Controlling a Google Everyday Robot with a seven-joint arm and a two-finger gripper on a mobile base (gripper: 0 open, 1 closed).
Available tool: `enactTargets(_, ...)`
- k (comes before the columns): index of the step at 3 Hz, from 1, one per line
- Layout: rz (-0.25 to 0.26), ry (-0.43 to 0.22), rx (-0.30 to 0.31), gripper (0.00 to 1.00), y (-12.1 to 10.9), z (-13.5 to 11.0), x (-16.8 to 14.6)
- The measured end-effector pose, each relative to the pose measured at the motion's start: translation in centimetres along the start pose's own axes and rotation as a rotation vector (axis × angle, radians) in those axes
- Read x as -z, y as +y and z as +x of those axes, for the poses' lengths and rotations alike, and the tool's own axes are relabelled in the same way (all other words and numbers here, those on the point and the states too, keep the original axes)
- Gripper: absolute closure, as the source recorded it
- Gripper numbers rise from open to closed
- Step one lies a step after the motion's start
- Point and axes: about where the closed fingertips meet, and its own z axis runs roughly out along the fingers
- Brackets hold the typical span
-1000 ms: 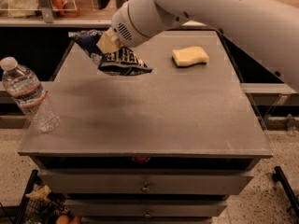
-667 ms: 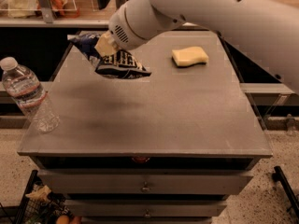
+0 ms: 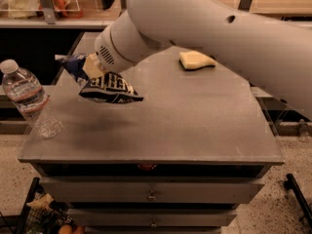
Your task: Move blue chip bag near water bottle
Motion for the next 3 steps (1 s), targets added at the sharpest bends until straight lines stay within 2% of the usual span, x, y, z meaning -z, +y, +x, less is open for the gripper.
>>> enactTargets(2, 0.015, 0.003, -0.034, 1.0, 2.0, 1.3, -2.4)
enactTargets(3, 0.026, 0.005, -0.045, 0.81, 2.5, 1.2, -2.9)
